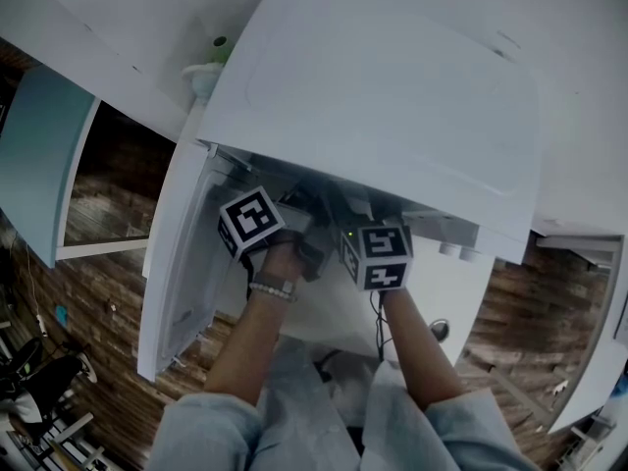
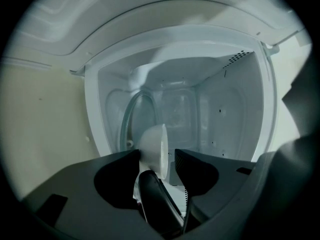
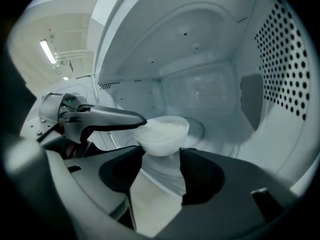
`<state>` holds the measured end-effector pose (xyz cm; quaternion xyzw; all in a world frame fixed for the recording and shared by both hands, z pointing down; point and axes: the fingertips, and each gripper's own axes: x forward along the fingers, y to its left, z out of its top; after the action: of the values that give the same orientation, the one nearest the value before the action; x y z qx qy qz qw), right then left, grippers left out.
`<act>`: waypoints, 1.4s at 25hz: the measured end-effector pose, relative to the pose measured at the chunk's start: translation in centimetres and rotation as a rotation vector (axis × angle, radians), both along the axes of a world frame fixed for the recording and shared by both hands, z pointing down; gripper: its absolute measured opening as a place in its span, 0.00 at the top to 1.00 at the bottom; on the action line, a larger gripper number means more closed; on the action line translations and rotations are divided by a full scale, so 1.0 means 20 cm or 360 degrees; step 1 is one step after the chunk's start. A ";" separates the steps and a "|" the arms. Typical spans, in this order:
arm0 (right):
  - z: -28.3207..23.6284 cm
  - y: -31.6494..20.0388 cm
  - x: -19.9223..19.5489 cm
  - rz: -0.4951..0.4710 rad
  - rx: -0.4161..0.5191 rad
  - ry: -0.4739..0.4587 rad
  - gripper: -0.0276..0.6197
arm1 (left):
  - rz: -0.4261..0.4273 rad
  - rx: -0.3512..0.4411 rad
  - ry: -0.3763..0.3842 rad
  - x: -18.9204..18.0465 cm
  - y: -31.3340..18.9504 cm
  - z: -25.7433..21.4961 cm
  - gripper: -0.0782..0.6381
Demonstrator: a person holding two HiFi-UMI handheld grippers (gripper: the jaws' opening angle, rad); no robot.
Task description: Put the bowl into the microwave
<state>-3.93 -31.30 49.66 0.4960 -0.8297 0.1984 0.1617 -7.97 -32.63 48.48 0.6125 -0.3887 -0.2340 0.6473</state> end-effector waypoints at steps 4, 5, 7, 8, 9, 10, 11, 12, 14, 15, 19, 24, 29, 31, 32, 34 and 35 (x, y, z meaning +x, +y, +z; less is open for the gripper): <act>0.00 -0.02 -0.01 -0.0005 0.0001 -0.0002 0.58 | -0.0003 0.0000 0.0019 0.00 0.03 -0.01 0.60; 0.00 -0.02 -0.01 -0.0006 0.0001 -0.0006 0.58 | -0.0006 -0.0003 0.0025 -0.01 0.04 -0.01 0.60; 0.00 -0.01 -0.01 -0.0011 -0.0005 -0.0016 0.58 | -0.0018 0.0000 0.0035 -0.02 0.07 -0.01 0.60; 0.00 0.00 -0.01 -0.0011 -0.0010 -0.0016 0.58 | -0.0024 0.0005 0.0037 -0.03 0.08 -0.01 0.60; 0.00 0.00 0.00 -0.0010 -0.0013 -0.0016 0.58 | -0.0026 0.0013 0.0036 -0.04 0.09 -0.01 0.60; -0.01 0.01 0.00 -0.0008 -0.0013 -0.0016 0.58 | -0.0025 0.0022 0.0033 -0.04 0.10 -0.01 0.60; -0.01 0.02 0.01 -0.0006 -0.0013 -0.0019 0.58 | -0.0022 0.0031 0.0028 -0.05 0.11 -0.01 0.60; -0.01 0.03 0.01 -0.0005 -0.0012 -0.0021 0.58 | -0.0019 0.0044 0.0027 -0.05 0.12 -0.02 0.60; -0.02 0.06 0.03 -0.0006 -0.0005 -0.0023 0.59 | -0.0015 0.0068 0.0038 -0.06 0.15 -0.03 0.66; -0.03 0.07 0.03 -0.0007 -0.0001 -0.0024 0.59 | -0.0011 0.0078 0.0036 -0.06 0.17 -0.03 0.69; -0.09 0.13 0.06 -0.0005 0.0029 -0.0036 0.62 | -0.0002 0.0188 -0.0105 -0.08 0.21 -0.08 0.79; -0.19 0.23 0.09 -0.0032 0.0093 -0.0022 0.79 | 0.0043 0.0313 -0.0339 -0.10 0.27 -0.15 0.90; -0.28 0.32 0.10 -0.0068 0.0147 0.0002 0.95 | 0.0107 0.0466 -0.0527 -0.09 0.34 -0.26 0.90; -0.32 0.36 0.10 -0.0091 0.0177 -0.0020 0.95 | 0.0136 0.0542 -0.0584 -0.08 0.37 -0.32 0.89; -0.35 0.38 0.10 -0.0105 0.0191 -0.0038 0.95 | 0.0151 0.0582 -0.0608 -0.07 0.39 -0.36 0.89; -0.41 0.43 0.10 -0.0127 0.0223 -0.0071 0.95 | 0.0178 0.0663 -0.0665 -0.06 0.43 -0.43 0.89; -0.44 0.45 0.10 -0.0133 0.0239 -0.0088 0.95 | 0.0192 0.0702 -0.0696 -0.06 0.44 -0.46 0.89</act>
<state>-1.88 -22.34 40.80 0.4659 -0.8665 0.1423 0.1091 -9.10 -23.74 39.34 0.7959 -0.4215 -0.1368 0.4126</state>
